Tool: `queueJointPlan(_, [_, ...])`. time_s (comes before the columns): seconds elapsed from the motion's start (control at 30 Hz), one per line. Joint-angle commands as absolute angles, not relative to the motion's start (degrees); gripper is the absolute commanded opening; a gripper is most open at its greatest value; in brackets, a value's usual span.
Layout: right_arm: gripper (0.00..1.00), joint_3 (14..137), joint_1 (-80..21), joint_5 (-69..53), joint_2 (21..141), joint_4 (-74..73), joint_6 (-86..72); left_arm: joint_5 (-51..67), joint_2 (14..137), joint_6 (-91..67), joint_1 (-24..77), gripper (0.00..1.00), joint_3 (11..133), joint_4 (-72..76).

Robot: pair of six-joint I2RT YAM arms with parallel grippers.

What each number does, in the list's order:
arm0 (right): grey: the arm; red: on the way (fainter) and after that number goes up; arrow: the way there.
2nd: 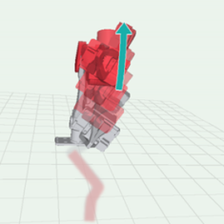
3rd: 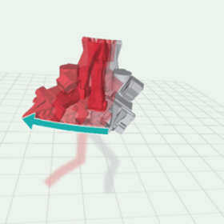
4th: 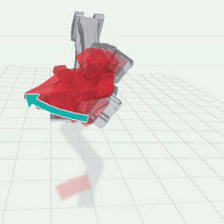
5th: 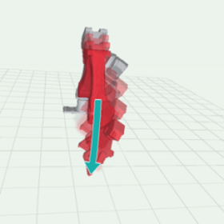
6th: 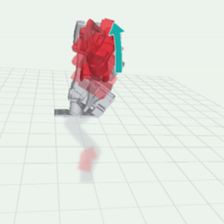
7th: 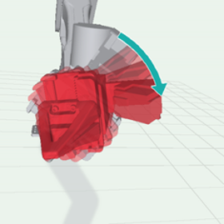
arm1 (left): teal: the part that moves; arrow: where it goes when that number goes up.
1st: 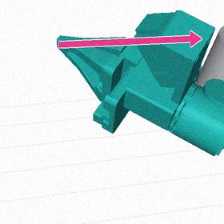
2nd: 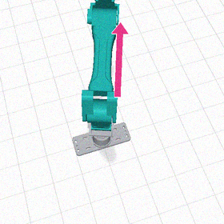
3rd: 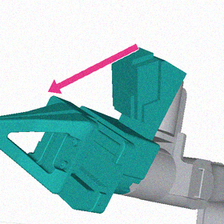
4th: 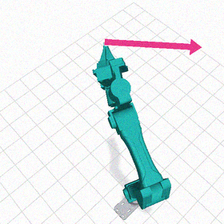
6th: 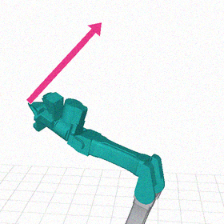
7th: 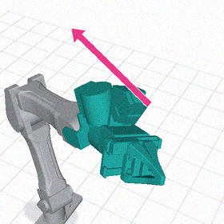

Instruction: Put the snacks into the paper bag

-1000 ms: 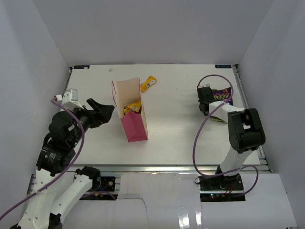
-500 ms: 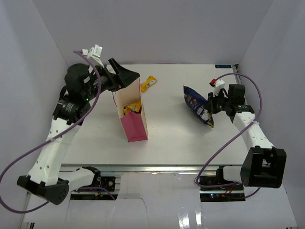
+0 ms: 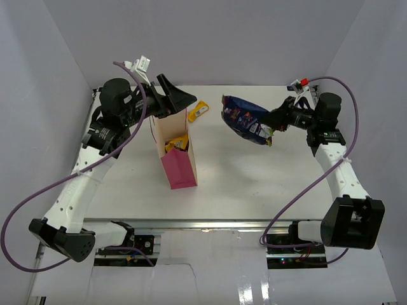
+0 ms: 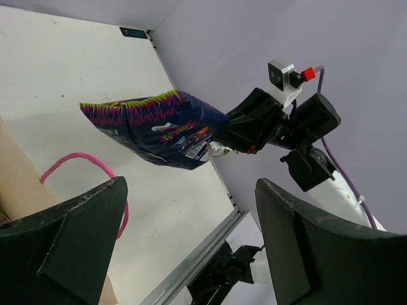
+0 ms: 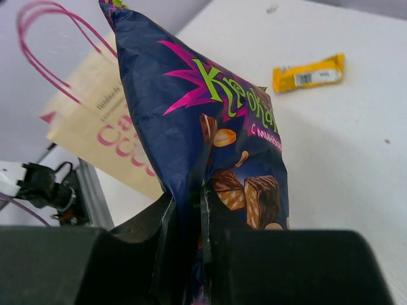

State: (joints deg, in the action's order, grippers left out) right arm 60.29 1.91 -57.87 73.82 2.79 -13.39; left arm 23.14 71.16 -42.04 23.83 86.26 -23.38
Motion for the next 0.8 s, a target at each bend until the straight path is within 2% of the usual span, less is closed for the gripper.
queueJointPlan(0.0, [0.08,65.04,2.29,-66.62,73.65,26.16,-33.61,23.03,68.03,-42.19,24.17,0.92,85.7,-21.62])
queueJointPlan(0.07, [0.08,65.74,2.02,-66.97,74.44,34.31,-39.26,22.07,66.71,-41.93,24.17,0.92,85.26,-21.8])
queueJointPlan(0.17, [0.08,70.47,0.53,-66.54,76.02,37.78,-44.9,19.96,64.61,-40.17,24.17,0.92,85.25,-22.85])
queueJointPlan(0.4, [0.08,83.39,-5.79,-63.81,80.59,48.59,-59.66,5.65,56.61,-35.42,24.17,0.93,81.92,-27.6])
queueJointPlan(0.6, [0.08,94.03,-14.74,-59.33,83.84,47.38,-63.54,-1.12,49.58,-35.59,24.17,0.93,76.22,-30.67])
queueJointPlan(0.77, [0.08,99.4,-21.26,-58.97,87.53,46.5,-61.18,-0.09,48.25,-36.12,24.17,0.93,74.27,-30.24])
